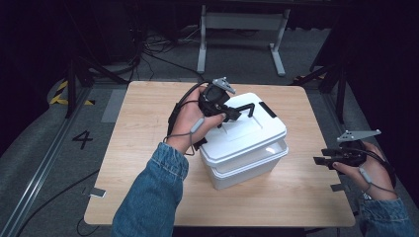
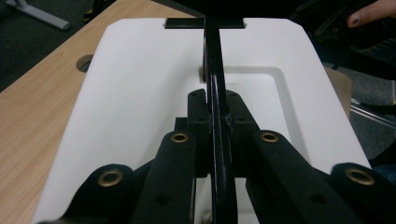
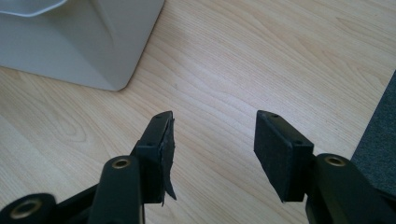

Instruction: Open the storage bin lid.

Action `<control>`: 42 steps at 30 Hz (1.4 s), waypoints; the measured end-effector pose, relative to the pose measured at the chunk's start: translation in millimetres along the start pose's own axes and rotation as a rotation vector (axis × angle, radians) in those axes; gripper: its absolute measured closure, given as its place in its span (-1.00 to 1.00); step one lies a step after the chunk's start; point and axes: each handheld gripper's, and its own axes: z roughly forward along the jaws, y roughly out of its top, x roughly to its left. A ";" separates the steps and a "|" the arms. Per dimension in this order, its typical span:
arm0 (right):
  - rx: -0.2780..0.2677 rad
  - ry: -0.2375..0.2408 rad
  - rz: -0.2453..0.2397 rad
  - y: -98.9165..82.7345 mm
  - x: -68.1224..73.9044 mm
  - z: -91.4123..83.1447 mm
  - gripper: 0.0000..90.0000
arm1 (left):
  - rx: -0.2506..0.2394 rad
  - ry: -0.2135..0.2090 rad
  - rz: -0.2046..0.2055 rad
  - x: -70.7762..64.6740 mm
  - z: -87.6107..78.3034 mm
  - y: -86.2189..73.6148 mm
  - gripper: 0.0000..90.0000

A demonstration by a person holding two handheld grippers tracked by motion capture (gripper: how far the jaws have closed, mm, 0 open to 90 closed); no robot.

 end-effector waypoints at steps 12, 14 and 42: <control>-0.001 0.004 -0.010 5.1 3.0 4.2 0.09 | -0.025 0.105 -0.061 22.8 -44.0 -28.9 0.87; 0.000 0.005 -0.009 5.5 3.5 4.8 0.09 | -0.033 0.119 -0.079 26.3 -50.5 -33.2 0.87; 0.011 0.007 -0.006 4.5 3.5 8.6 0.09 | -0.051 0.302 -0.232 68.4 -101.8 -88.3 0.87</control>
